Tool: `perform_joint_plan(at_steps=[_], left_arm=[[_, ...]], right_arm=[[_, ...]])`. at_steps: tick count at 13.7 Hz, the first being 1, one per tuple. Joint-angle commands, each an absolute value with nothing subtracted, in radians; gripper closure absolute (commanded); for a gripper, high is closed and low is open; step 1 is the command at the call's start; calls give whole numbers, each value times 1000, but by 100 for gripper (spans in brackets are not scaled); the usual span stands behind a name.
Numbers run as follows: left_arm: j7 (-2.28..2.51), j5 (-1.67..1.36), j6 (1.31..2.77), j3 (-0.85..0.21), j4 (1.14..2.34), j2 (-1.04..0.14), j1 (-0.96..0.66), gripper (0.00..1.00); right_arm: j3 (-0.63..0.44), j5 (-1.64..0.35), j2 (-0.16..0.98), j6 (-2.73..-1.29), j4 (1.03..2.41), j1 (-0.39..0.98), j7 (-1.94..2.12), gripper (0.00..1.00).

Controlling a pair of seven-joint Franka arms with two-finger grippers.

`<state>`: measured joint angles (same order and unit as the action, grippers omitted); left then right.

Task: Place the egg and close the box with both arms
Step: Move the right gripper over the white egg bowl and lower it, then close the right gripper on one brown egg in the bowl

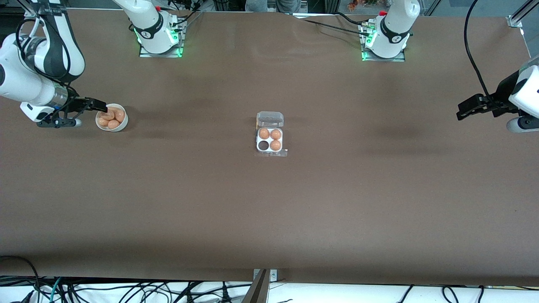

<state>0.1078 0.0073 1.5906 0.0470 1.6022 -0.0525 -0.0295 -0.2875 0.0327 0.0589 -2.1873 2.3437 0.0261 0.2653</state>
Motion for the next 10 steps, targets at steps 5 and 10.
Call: perform_joint_plan(at_steps=[5,10], left_arm=[[106,-9,1574,44,1583,-60,-26,0],[109,-9,1574,44,1583,-60,-28,0]], right_arm=[[-295,37,153,-2246,2350,29,282,0],[-295,37,169,-2217,2350,31,281,1]])
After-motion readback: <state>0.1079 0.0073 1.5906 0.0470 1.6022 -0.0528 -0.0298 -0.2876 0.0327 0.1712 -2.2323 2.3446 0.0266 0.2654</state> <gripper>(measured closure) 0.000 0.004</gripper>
